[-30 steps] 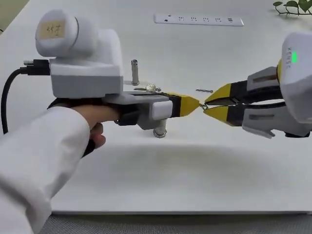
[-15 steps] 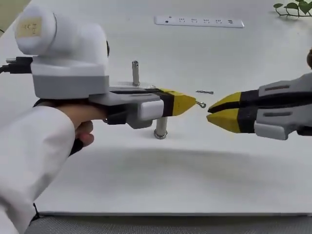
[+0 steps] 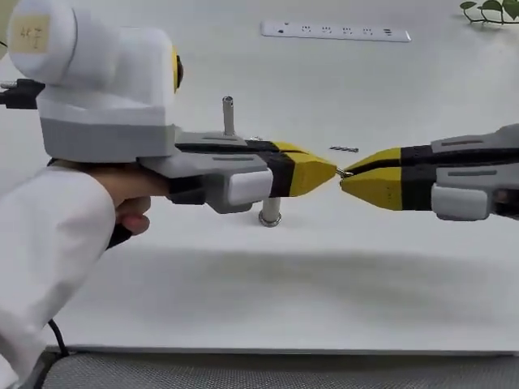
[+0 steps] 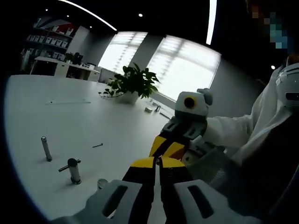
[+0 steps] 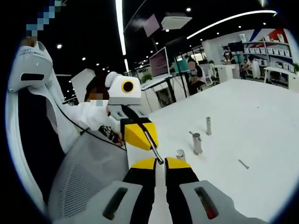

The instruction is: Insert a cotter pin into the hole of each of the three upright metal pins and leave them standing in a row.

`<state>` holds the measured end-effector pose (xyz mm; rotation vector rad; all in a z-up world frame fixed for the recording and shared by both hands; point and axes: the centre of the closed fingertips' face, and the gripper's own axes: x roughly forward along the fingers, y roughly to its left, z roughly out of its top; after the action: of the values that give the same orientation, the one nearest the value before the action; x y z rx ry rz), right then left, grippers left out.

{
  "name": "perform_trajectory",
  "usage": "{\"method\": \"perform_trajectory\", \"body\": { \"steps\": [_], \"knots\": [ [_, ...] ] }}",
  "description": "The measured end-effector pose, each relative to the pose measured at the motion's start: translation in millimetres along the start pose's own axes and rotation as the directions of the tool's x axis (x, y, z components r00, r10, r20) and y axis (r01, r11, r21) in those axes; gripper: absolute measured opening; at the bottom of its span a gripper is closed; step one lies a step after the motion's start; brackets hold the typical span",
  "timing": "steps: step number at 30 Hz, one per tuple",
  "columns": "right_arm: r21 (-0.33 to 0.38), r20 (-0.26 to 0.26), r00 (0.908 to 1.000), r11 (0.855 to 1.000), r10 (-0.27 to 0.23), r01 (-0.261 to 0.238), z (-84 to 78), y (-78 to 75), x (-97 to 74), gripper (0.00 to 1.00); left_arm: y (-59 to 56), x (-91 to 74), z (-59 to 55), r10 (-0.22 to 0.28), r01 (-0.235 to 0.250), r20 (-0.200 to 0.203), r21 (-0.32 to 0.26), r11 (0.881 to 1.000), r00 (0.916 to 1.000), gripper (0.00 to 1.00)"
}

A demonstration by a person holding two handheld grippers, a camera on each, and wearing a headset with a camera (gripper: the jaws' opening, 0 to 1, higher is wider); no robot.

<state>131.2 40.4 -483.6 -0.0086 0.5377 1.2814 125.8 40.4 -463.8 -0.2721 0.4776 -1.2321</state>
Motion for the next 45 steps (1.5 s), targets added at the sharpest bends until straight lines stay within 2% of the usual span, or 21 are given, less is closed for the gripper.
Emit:
{"method": "perform_trajectory", "body": {
  "steps": [6, 10, 14, 16, 18, 25, 29, 36, 40, 43, 45],
  "knots": [
    [-0.008, -0.018, 0.9994, 1.000, 0.029, -0.029, -2.3, 5.1, -0.3, 0.00, -3.7, -1.1, -0.7, -0.026, 0.026, -0.010, 0.044, 0.999, 0.9996, 0.00],
    [-0.029, -0.039, 0.9979, 0.998, 0.051, -0.052, -3.2, 9.5, -0.5, 0.00, -5.7, -3.6, -3.6, -0.052, 0.056, -0.034, 0.103, 0.993, 0.9981, 0.00],
    [-0.039, -0.062, 0.9949, 0.996, 0.080, -0.083, -4.9, 15.0, 0.0, 0.00, -10.1, -5.8, -4.9, -0.079, 0.090, -0.063, 0.203, 0.975, 0.9949, 0.00],
    [-0.043, -0.074, 0.9922, 0.994, 0.101, -0.104, -5.4, 18.5, -0.2, 0.00, -12.4, -7.9, -6.3, -0.094, 0.110, -0.080, 0.235, 0.966, 0.9924, 0.00],
    [-0.051, -0.083, 0.9899, 0.992, 0.115, -0.120, -5.7, 21.5, -0.3, 0.00, -13.6, -9.0, -7.2, -0.104, 0.122, -0.088, 0.232, 0.965, 0.9907, 0.00],
    [-0.082, -0.118, 0.9813, 0.983, 0.152, -0.162, -4.8, 27.4, -1.5, 0.00, -17.5, -13.4, -15.0, -0.131, 0.162, -0.132, 0.270, 0.949, 0.9826, 0.00],
    [-0.093, -0.134, 0.9761, 0.978, 0.172, -0.185, -4.1, 32.1, -1.2, 0.00, -16.4, -16.0, -16.9, -0.130, 0.162, -0.128, 0.278, 0.947, 0.9832, 0.00],
    [-0.109, -0.140, 0.9750, 0.976, 0.173, -0.188, -1.5, 33.1, 1.8, 0.00, -14.1, -18.3, -18.9, -0.115, 0.154, -0.139, 0.315, 0.936, 0.9836, 0.00],
    [-0.117, -0.152, 0.9722, 0.974, 0.178, -0.197, -1.0, 34.0, 3.3, 0.00, -9.2, -19.4, -22.5, -0.101, 0.147, -0.151, 0.337, 0.930, 0.9834, 0.00],
    [-0.126, -0.164, 0.9702, 0.972, 0.179, -0.200, -1.3, 34.9, 5.3, 0.00, -8.2, -19.7, -24.5, -0.100, 0.148, -0.156, 0.338, 0.930, 0.9827, 0.00],
    [-0.128, -0.164, 0.9710, 0.972, 0.174, -0.196, -1.3, 35.0, 5.9, 0.00, -4.7, -20.3, -23.7, -0.095, 0.137, -0.142, 0.330, 0.934, 0.9853, 0.00]
  ]
}}
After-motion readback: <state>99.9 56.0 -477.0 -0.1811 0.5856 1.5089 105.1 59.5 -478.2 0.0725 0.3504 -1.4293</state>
